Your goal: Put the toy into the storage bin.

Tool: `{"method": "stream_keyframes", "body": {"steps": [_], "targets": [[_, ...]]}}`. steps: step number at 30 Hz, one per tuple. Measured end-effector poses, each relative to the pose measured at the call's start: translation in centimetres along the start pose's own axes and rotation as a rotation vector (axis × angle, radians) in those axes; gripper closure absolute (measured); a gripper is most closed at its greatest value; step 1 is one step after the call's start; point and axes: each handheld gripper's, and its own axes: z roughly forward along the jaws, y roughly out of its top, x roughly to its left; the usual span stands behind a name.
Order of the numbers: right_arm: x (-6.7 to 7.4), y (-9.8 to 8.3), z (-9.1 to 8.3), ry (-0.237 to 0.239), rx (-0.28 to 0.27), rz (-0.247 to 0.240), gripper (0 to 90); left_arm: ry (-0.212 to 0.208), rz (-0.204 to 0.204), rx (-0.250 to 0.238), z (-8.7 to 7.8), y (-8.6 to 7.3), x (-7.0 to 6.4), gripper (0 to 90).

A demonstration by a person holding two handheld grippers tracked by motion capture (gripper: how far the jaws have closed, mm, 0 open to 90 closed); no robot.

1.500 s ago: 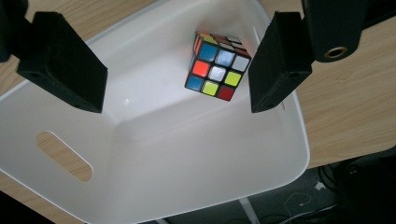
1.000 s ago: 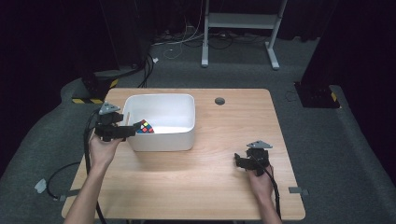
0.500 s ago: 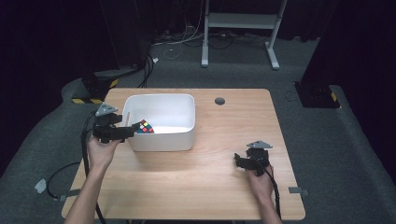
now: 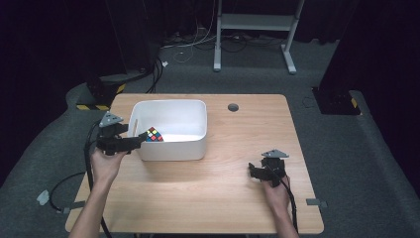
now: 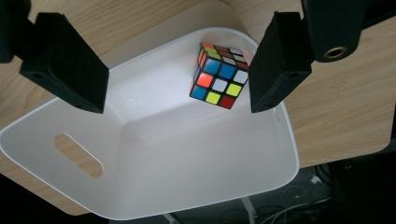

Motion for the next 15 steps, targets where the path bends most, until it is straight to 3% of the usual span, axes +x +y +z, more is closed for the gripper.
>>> {"method": "stream_keyframes", "body": {"steps": [2,15], "targets": [[0.00,0.00,0.00,0.000,0.000,0.000,19.3,0.019,0.012,-0.004,-0.21,-0.11,-0.06,20.5],[0.00,0.00,0.00,0.000,0.000,0.000,19.3,0.021,0.003,-0.026,-1.02,-0.82,-0.12,20.2]]}}
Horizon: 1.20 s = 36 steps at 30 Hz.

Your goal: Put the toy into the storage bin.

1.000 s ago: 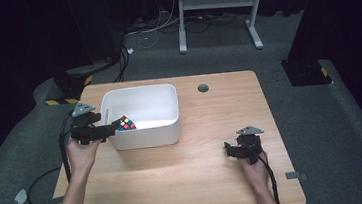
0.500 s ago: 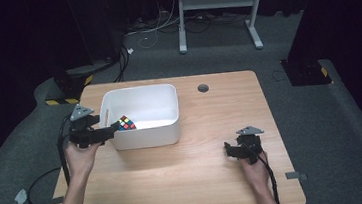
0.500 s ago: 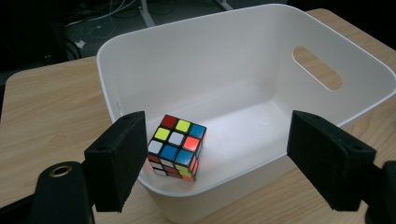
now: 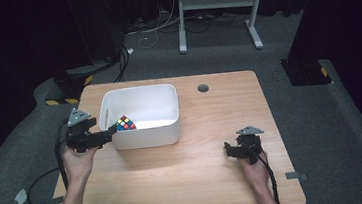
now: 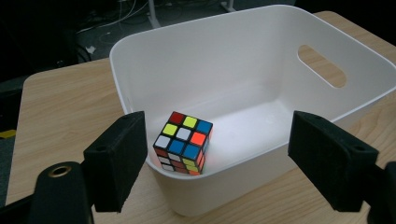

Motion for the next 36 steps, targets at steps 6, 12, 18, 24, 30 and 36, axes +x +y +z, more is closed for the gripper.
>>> {"method": "stream_keyframes", "body": {"steps": [6,12,18,24,30,36], "targets": [[0.0,0.0,0.0,0.000,0.000,0.000,19.3,-0.004,-0.004,-0.004,-0.3,-0.2,-0.2,20.1],[0.0,0.0,0.0,0.000,0.000,0.000,19.3,-0.005,-0.014,-0.008,-0.5,-0.5,-0.1,19.8],[0.0,0.0,0.0,0.000,0.000,0.000,19.3,-0.011,-0.016,-0.009,-0.7,-0.8,-0.2,19.6],[0.0,0.0,0.0,0.000,0.000,0.000,19.3,-0.006,-0.021,-0.006,-0.9,-1.3,-0.2,19.6],[0.0,0.0,0.0,0.000,0.000,-0.001,19.3,-0.004,-0.026,-0.012,-1.2,-1.5,-0.2,19.6],[0.0,0.0,0.0,0.000,0.000,-0.001,19.3,-0.007,-0.039,-0.024,-1.5,-1.8,-0.1,19.6]]}}
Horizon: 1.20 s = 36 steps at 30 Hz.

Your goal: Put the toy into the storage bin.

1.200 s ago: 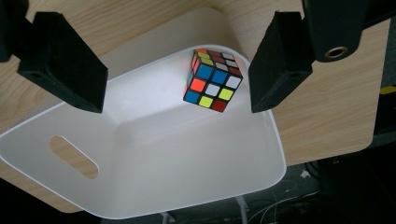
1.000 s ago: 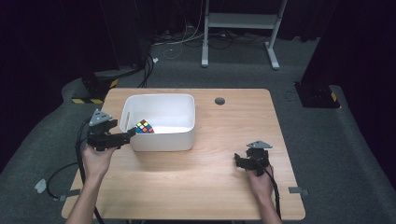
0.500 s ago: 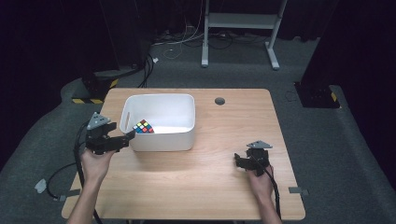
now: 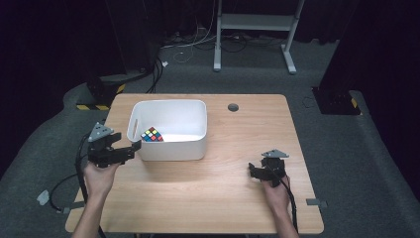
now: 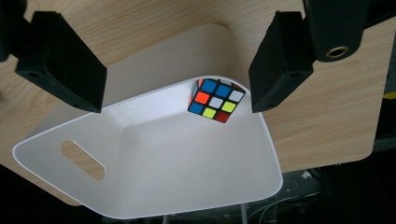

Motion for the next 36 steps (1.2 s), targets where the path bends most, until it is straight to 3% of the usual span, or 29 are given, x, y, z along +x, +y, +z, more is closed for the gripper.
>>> {"method": "stream_keyframes", "body": {"steps": [21,36], "targets": [[0.0,0.0,0.0,0.000,0.000,0.000,19.3,-0.001,-0.027,-0.006,-0.4,-1.0,0.1,19.7],[0.0,0.0,0.0,0.000,0.001,0.002,19.3,-0.009,-0.023,-0.011,-0.5,-1.3,-0.2,19.7]]}}
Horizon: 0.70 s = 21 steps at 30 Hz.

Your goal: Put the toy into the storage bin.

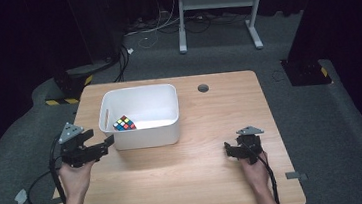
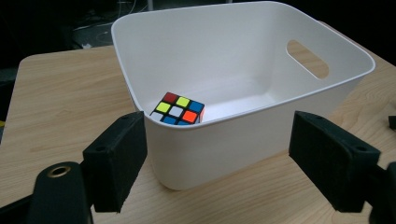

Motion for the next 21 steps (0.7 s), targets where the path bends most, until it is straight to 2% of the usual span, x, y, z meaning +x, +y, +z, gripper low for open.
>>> {"method": "stream_keyframes", "body": {"steps": [21], "targets": [[0.00,0.00,0.00,0.000,0.000,0.000,19.3,0.003,0.003,0.010,0.28,-0.98,-0.40,19.7]]}}
